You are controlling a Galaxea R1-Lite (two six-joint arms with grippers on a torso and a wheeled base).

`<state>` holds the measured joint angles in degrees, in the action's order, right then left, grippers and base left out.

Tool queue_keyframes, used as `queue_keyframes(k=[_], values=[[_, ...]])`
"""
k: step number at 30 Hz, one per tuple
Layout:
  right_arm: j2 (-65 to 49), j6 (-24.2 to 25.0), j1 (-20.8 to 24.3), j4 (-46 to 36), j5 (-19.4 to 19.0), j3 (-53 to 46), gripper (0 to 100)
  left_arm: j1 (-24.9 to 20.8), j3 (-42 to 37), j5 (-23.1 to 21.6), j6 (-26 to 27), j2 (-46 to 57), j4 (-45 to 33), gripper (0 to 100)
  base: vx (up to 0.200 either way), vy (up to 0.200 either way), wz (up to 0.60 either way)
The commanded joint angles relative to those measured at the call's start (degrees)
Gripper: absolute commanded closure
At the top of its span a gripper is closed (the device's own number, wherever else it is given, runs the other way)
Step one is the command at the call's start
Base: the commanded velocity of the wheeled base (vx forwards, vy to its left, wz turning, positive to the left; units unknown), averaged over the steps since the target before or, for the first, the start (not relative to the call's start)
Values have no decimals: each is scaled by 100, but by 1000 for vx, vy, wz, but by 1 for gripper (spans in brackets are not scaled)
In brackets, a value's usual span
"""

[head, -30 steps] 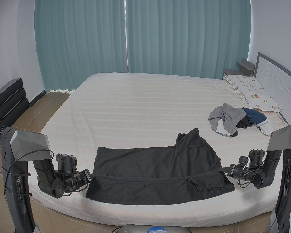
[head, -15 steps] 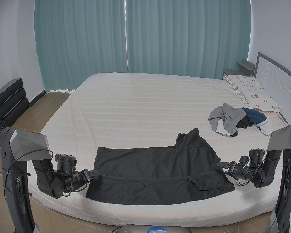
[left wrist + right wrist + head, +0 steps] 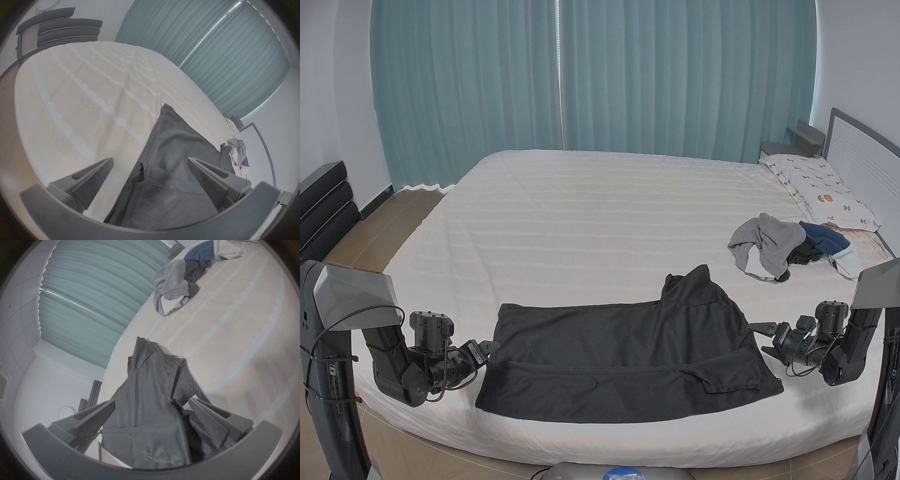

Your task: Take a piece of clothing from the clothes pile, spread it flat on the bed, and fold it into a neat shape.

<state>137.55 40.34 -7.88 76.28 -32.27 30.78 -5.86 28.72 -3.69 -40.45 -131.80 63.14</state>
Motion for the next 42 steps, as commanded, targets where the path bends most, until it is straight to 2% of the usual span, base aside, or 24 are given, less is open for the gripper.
queue_keyframes(k=[1, 14, 15, 17, 21, 25, 34, 42], values=[[27, 18, 14, 89, 1, -63, 0, 6, -7, 0, 2, 23, 6, 0, 0, -200, 0], [27, 0, 23, 89, 1, -90, 0, 156, -24, 299, -68, 58, 560, 0, 0, 0, 0], [35, -17, 23, 98, 1, -107, 0, 173, 19, 299, -350, 58, 674, 0, 0, 0, 0], [35, -17, 23, 98, 1, -107, 0, 173, 19, 299, -587, 67, 814, 0, 0, 0, 0], [35, -17, 23, 98, 1, -107, 0, 164, -51, 273, -587, 58, 1069, 0, 0, 0, 0], [35, -17, 23, 98, 1, -107, 0, 191, -68, 290, -622, 58, 1148, 0, 0, 0, 0], [35, -26, 32, 98, 1, -107, 0, 261, -7, 229, -640, -12, 1166, 0, 200, 0, 0], [35, -8, 67, 98, 10, -116, 0, 261, 186, 220, -649, -73, 1157, 0, 0, 0, 0]])
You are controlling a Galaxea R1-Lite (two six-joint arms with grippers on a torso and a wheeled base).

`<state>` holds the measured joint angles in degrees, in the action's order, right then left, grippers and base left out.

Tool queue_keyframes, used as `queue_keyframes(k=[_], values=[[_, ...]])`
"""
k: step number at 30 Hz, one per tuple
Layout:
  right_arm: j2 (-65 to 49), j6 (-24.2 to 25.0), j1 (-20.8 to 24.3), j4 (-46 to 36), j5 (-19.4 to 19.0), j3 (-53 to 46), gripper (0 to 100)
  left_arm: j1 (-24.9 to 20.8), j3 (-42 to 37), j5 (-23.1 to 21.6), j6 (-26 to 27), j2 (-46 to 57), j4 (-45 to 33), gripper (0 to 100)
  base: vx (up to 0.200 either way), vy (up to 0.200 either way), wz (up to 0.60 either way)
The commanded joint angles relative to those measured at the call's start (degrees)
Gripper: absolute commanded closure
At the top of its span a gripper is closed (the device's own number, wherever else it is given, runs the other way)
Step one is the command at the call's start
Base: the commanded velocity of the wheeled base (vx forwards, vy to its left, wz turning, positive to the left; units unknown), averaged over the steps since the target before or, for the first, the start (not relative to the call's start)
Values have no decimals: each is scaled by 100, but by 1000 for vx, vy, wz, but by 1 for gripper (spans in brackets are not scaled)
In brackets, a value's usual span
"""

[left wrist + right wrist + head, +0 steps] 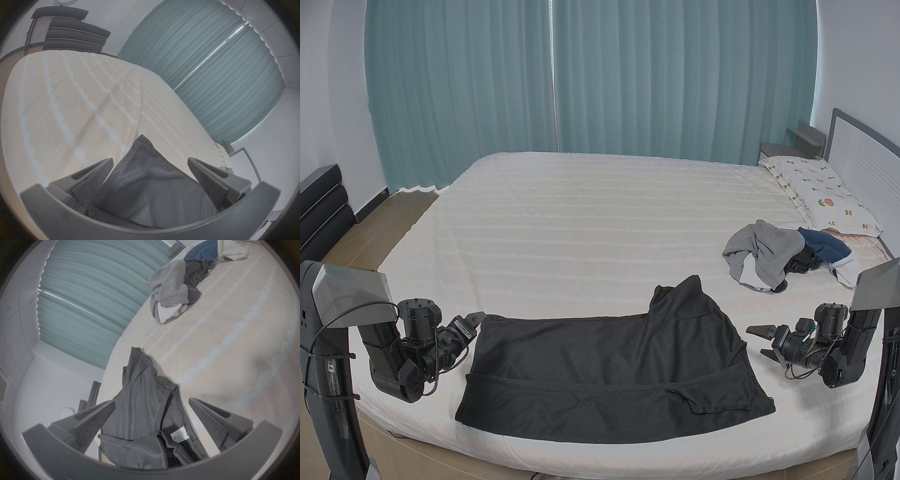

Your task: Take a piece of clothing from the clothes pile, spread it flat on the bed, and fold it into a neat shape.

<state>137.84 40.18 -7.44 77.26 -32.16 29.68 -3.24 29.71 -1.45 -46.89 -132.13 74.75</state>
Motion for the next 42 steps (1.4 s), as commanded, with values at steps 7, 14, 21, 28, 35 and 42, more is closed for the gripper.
queue_keyframes(k=[7, 14, 21, 28, 35, 42], values=[[15, -1, 58, -1, 43, 2, 0, 25, 782, 4, 48, -67, -286, 0, 0, 0, 0], [15, 7, 67, -1, 61, 2, 0, 17, 2021, -330, 443, -383, -1464, 0, 0, 0, 0], [50, -37, 102, -1, 69, -6, 0, -19, 3331, -268, 1357, -1174, -2307, 0, 0, 0, 0], [59, -37, 111, -1, 69, 2, 0, -36, 3770, -347, 1349, -1596, -2624, 0, 0, 0, 0], [85, -37, 120, -1, 78, 11, 0, 17, 3823, -294, 1331, -1649, -2659, 0, 0, 0, 0], [94, -45, 111, -1, 78, 11, 0, 34, 3797, -286, 1331, -1640, -2589, 0, 0, 0, 0]])
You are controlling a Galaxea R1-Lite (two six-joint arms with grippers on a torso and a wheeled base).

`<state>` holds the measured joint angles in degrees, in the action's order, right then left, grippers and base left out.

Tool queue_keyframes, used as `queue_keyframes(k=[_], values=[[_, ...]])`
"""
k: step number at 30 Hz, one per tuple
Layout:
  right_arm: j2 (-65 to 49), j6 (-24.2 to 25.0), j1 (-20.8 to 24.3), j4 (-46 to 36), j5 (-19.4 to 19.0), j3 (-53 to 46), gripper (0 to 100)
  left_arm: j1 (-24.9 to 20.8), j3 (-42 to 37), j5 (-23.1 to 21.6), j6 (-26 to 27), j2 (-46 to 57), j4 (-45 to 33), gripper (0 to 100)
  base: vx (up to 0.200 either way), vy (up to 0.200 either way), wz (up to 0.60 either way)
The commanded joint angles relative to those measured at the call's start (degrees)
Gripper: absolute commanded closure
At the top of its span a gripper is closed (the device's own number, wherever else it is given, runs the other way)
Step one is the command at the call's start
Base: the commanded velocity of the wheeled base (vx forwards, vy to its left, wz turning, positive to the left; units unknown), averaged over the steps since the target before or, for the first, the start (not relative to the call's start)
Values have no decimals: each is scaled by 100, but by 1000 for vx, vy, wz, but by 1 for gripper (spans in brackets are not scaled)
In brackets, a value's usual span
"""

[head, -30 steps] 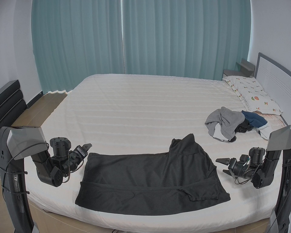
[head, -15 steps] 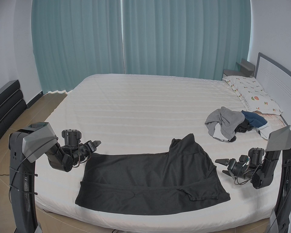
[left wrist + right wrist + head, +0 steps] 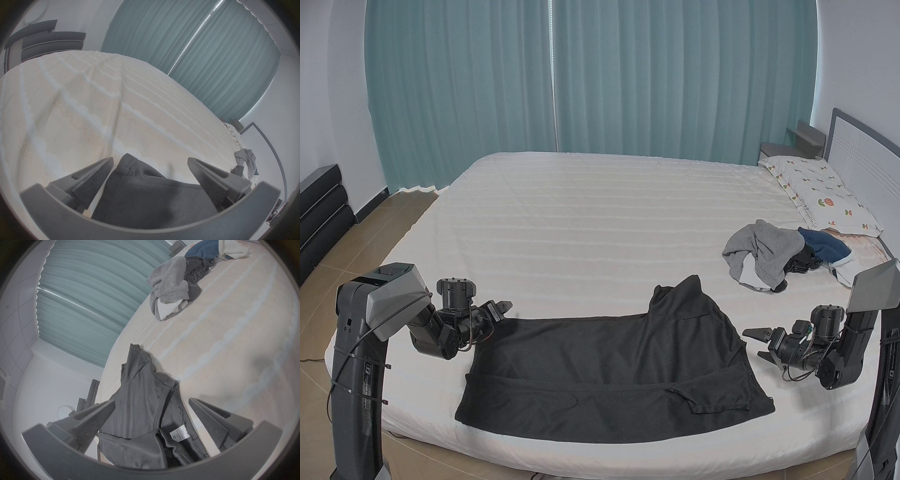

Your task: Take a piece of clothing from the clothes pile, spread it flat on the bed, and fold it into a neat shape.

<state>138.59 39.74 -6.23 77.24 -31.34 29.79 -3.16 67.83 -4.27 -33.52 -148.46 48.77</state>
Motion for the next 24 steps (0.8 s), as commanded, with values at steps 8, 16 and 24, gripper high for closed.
queue_keyframes(k=[8, 16, 24], values=[[10, -1, -1, 2, -3, 0, 0, 34, -6, 5, -216, 36, 9, 0, 0, 0, 0], [18, 7, -1, 2, -3, 0, 0, 61, -33, 22, -260, 54, 9, 100, 0, 0, 0], [18, 7, -1, -7, 5, 35, 0, 52, -94, 260, -638, 212, 27, 100, 0, 0, 0]])
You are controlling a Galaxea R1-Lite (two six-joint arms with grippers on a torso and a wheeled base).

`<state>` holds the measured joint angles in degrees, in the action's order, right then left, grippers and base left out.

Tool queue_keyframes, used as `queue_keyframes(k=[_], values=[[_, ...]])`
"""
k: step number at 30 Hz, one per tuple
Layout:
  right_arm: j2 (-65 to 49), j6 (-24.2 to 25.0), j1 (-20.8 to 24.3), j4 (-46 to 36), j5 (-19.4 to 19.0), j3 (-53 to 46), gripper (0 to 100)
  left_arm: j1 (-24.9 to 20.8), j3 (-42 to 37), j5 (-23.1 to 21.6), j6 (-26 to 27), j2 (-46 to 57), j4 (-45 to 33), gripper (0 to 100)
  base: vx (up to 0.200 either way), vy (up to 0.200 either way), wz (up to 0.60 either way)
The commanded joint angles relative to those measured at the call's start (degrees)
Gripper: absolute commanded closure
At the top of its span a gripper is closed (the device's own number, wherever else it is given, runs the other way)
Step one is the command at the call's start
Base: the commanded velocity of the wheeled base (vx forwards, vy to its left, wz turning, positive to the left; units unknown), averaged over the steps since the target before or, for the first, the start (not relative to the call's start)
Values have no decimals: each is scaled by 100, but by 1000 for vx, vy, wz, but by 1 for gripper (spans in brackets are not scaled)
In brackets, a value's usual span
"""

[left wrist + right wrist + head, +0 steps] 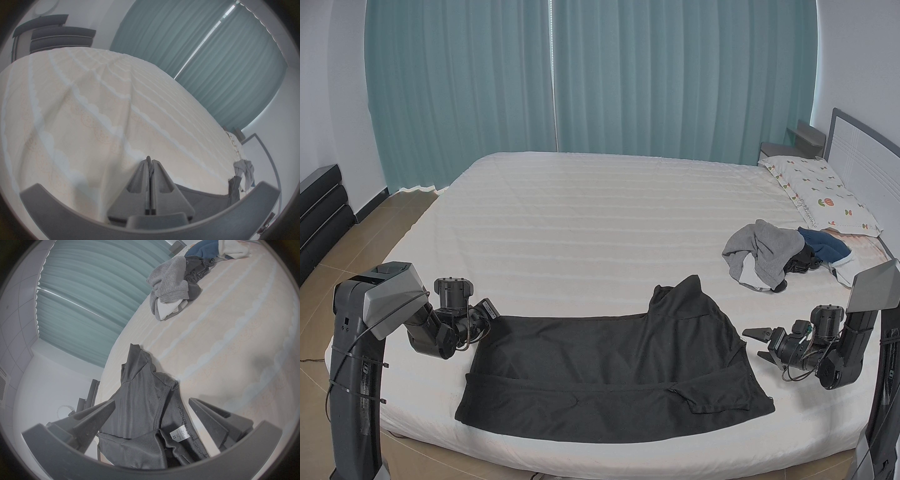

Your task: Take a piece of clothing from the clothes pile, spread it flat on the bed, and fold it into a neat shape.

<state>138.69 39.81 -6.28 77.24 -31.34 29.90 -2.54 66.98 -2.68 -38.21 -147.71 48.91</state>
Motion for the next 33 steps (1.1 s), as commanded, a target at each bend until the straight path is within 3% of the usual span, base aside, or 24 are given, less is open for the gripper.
queue_keyframes(k=[1, 8, 13, 15, 18, 23, 25, 26, 29, 33], values=[[9, 0, 4, -7, 14, 33, 0, -10, -9, 101, -222, 146, 13, 100, 0, 0, 0], [17, 9, 21, -34, 181, 165, 0, -1, -123, 128, -389, 261, 13, 100, 0, 0, 0], [79, 9, 522, 19, 1192, 569, 0, 16, -238, 136, -398, 322, 13, 100, 0, 0, 0], [123, 0, 663, -34, 1350, 798, 0, 16, -264, 128, -407, 322, 13, 100, 0, 0, 0], [123, -44, 742, -192, 1359, 1123, 0, 16, -264, 119, -416, 322, 13, 100, 0, 0, 0], [114, -563, 848, -1528, 1359, 2327, 0, 16, -290, 119, -451, 322, 13, 100, 0, 0, 0], [132, -598, 874, -1695, 1368, 2468, 0, 16, -299, 119, -477, 322, 13, 100, 0, 0, 0], [325, -729, 935, -2240, 1376, 2995, 0, 16, -308, 119, -565, 322, 22, 100, 0, 0, 0], [624, -1063, 1015, -2705, 1412, 3707, 0, 16, -308, 119, -583, 322, 22, 100, 0, 0, 0], [905, -1125, 1076, -3180, 1429, 4472, 0, 16, -308, 119, -583, 313, 22, 100, 0, 0, 0]])
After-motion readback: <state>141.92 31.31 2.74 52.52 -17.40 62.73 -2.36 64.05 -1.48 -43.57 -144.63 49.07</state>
